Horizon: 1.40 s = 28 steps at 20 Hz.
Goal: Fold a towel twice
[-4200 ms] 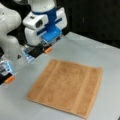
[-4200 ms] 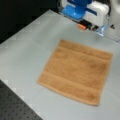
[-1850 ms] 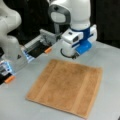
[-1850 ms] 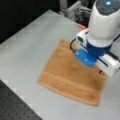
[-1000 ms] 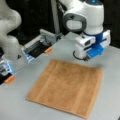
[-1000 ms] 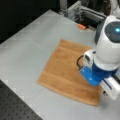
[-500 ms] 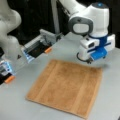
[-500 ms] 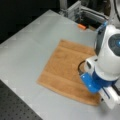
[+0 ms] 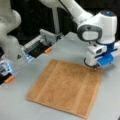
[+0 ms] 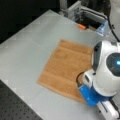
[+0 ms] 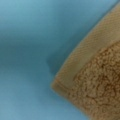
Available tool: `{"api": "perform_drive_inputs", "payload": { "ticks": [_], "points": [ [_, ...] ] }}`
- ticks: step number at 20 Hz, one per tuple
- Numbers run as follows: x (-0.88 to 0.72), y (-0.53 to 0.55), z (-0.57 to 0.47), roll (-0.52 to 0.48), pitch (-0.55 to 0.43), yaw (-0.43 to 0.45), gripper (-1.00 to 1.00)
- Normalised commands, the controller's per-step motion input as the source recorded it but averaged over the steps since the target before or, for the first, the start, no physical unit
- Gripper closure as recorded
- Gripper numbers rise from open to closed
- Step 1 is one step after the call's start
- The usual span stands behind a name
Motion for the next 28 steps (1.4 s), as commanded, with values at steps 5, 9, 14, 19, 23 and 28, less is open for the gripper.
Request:
{"api": "perform_drive_inputs", "payload": {
  "ticks": [5, 9, 14, 19, 23, 28],
  "points": [
    [0.17, 0.13, -0.06, -0.323, 0.096, 0.013, -1.0],
    [0.09, 0.06, -0.07, -0.274, 0.141, -0.014, -1.0],
    [0.03, 0.0, -0.09, -0.247, 0.129, -0.02, -1.0],
    [0.06, -0.02, -0.08, -0.212, 0.071, 0.022, -1.0],
    [0.1, -0.03, -0.1, -0.172, 0.011, 0.065, -1.0],
    [0.12, -0.05, -0.11, -0.123, -0.034, 0.08, -1.0]
  ]
}}
